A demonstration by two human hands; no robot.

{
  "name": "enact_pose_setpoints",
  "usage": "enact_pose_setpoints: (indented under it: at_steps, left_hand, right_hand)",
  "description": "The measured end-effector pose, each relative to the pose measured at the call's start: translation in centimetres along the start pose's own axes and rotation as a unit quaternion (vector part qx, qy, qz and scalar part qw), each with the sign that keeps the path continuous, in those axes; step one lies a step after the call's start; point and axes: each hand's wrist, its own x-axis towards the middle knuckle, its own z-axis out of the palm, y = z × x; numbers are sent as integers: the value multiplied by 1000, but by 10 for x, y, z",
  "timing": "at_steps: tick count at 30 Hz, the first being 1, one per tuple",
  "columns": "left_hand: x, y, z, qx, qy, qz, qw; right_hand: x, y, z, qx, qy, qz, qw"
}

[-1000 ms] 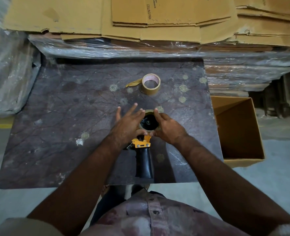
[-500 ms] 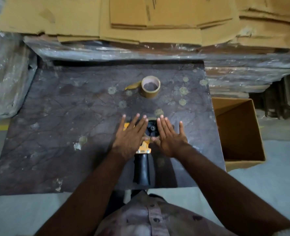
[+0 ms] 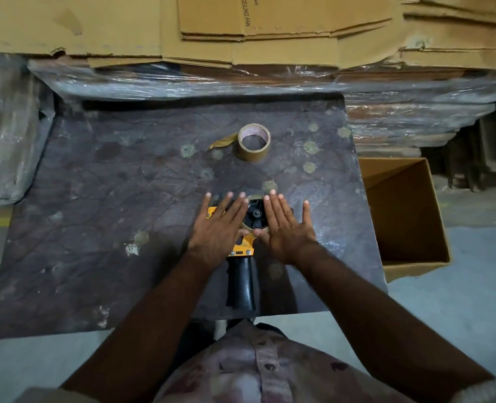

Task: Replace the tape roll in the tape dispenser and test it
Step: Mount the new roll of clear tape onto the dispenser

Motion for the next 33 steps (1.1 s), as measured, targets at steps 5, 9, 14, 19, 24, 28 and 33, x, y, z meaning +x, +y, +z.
enact_pose_setpoints:
  at_steps: [5,9,14,19,24,28,33]
  left_hand:
    - [-7,-4,-2,-56,19,-8,998]
    - [-27,-13,-2,-175,63,-56,981]
    - [-59,-32,-10,-276,41,-71,958]
    - [-75,-38,-12,-300,-26,-66,951]
    - [-77,-39,-26,-341,-94,-63,933]
    - [-73,-44,-29,-297,-105,-54,948]
    - [-78,-51,-34,-291,-128,-49,947]
  right_hand:
    - [-2,-4,-3,12,10,14,1000]
    - [-20,-6,-6,248,17,24,968]
    - [-71,-15,1,820,-20,112,561]
    - [-91,-20,36,880,-152,175,414]
    - [-73,-46,50,853,-222,199,428]
    - [-53,-70,55,892,-232,158,354]
    - [-44,-75,61,901,-224,113,354]
